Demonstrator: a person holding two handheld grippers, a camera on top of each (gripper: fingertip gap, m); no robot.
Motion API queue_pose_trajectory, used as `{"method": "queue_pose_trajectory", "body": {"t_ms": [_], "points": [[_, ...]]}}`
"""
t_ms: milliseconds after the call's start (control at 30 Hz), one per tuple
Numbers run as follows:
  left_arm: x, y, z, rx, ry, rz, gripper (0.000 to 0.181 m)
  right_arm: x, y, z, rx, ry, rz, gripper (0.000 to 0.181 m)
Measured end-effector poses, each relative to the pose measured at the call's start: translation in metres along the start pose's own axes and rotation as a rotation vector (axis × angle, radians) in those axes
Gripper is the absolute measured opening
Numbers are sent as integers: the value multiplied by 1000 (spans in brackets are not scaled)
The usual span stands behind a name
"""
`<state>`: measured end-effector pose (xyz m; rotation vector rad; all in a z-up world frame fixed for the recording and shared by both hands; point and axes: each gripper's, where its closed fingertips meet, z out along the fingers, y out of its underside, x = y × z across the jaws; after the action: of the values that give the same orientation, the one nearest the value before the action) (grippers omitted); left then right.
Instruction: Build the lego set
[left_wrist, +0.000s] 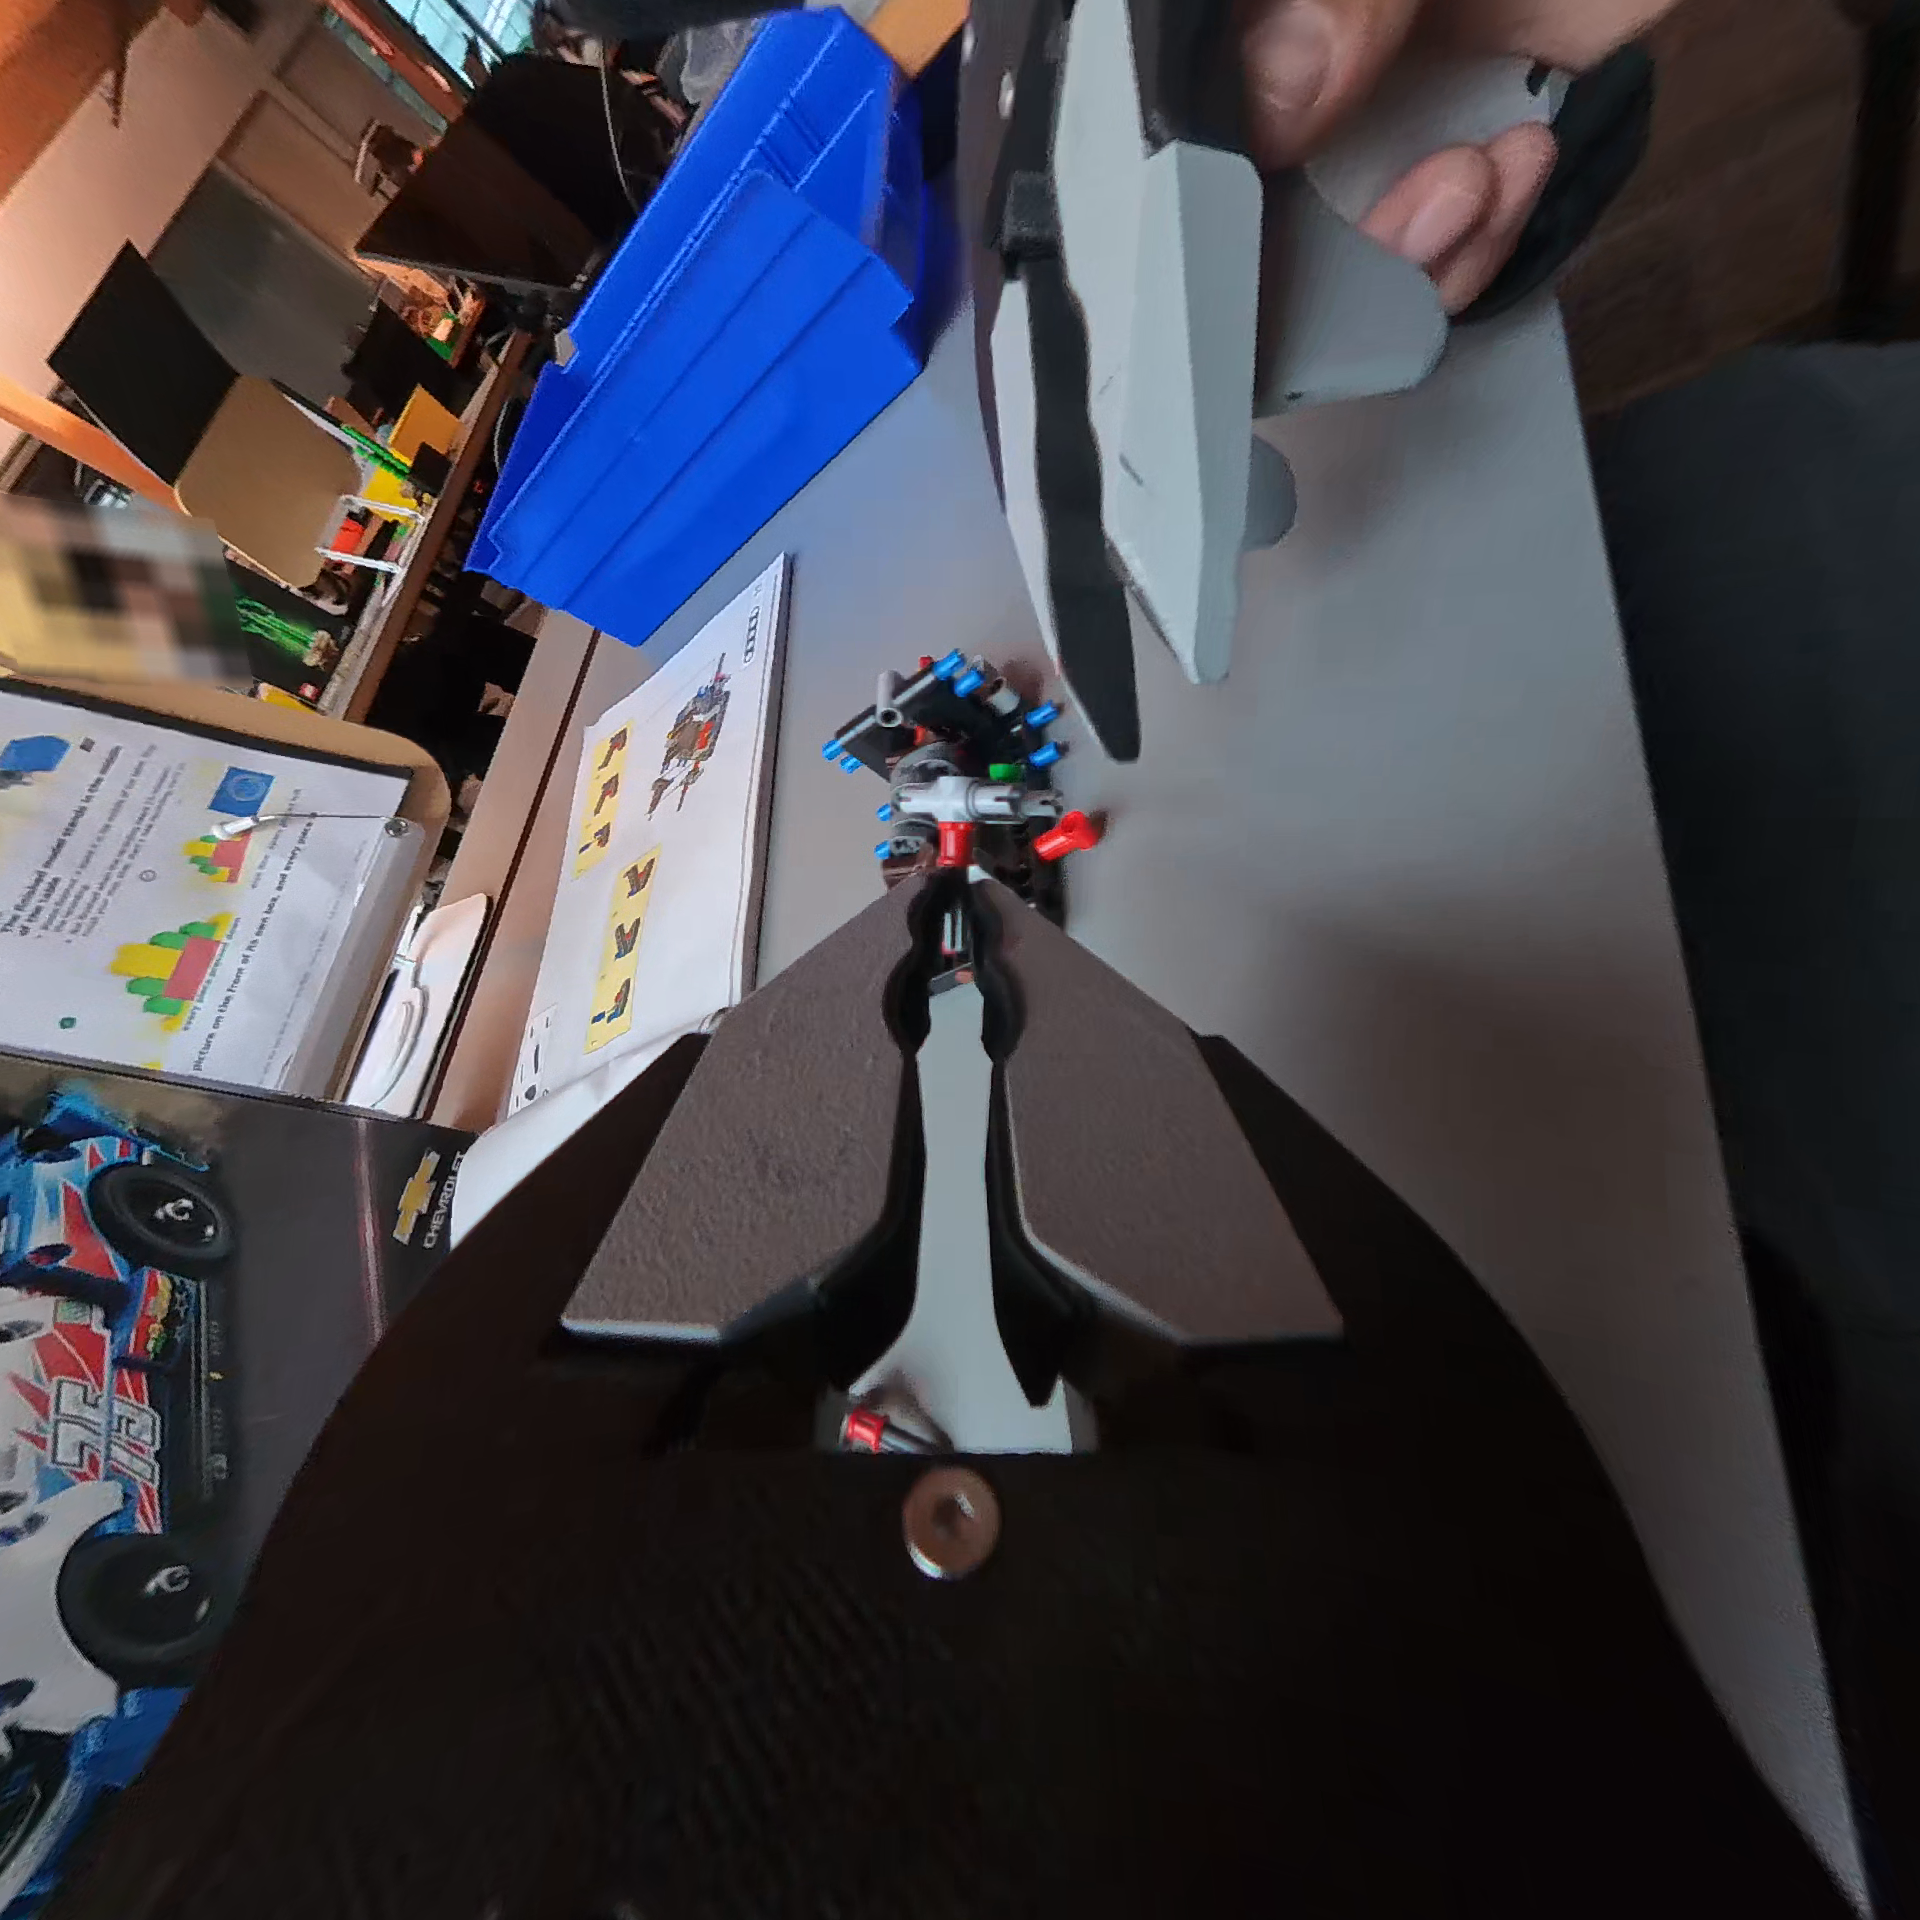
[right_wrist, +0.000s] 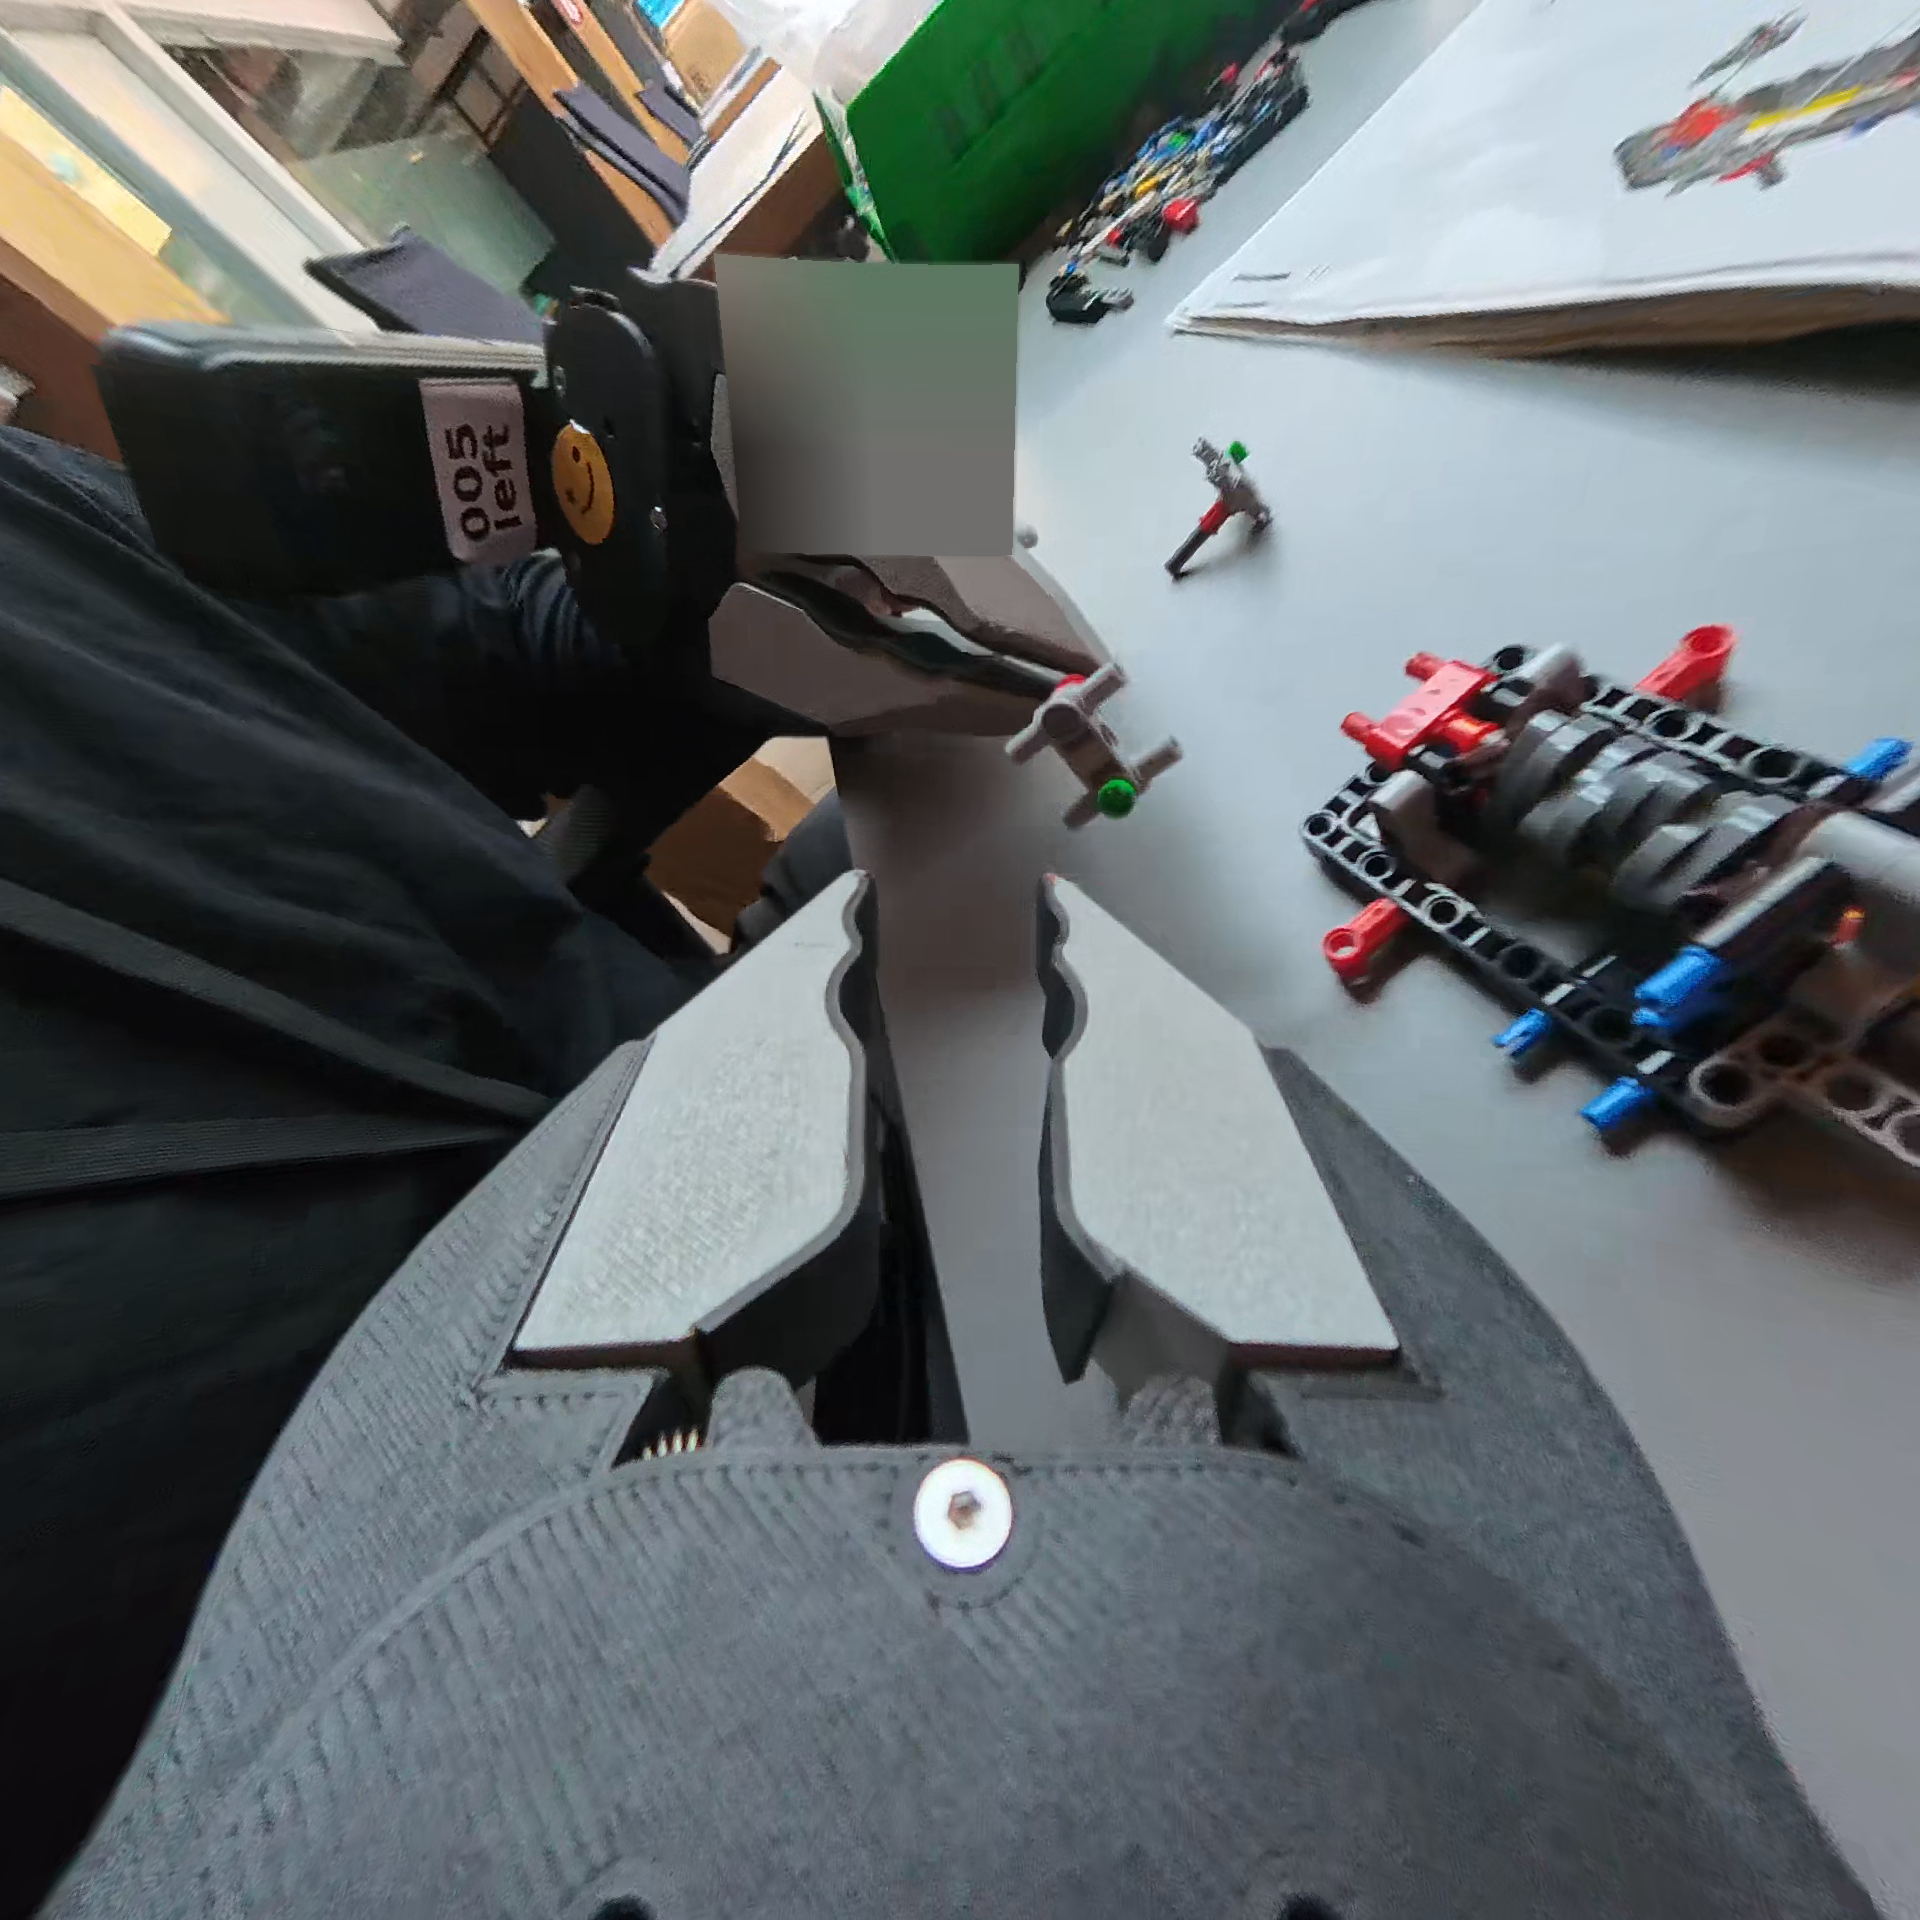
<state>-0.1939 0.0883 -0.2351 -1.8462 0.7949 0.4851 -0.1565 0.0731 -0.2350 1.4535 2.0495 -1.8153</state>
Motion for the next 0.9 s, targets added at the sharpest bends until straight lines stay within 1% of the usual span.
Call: {"method": "queue_pose_trajectory", "body": {"t_ms": [100, 200, 333, 433, 567, 667, 733, 800, 900], "points": [[10, -4, 1, 5, 4, 57, 1, 6, 5, 6, -16, 19, 27, 33], [11, -2, 2, -6, -29, 102, 2, 6, 5, 7, -5, 6, 30, 36], [15, -4, 0, 21, -25, 102, 2, 15, -1, 5, 36, 37, 6, 37], [18, 0, 2, 23, -9, 98, 2, 16, -6, 4, 49, 34, -28, 37], [15, 9, 6, 16, 26, 13, 2, 18, -7, 3, 28, 28, -90, 39], [11, 14, 7, 17, 46, -63, 2, 16, -10, -2, 43, -1, -131, 39], [8, 16, 7, 24, 51, -92, 2, 14, -14, -6, 69, -28, -148, 39], [5, 19, 8, 21, 54, -114, 2, 9, -19, -11, 105, -67, -174, 35], [5, 19, 8, 25, 59, -118, 2, 5, -29, -20, 179, -93, -217, 37]]}}
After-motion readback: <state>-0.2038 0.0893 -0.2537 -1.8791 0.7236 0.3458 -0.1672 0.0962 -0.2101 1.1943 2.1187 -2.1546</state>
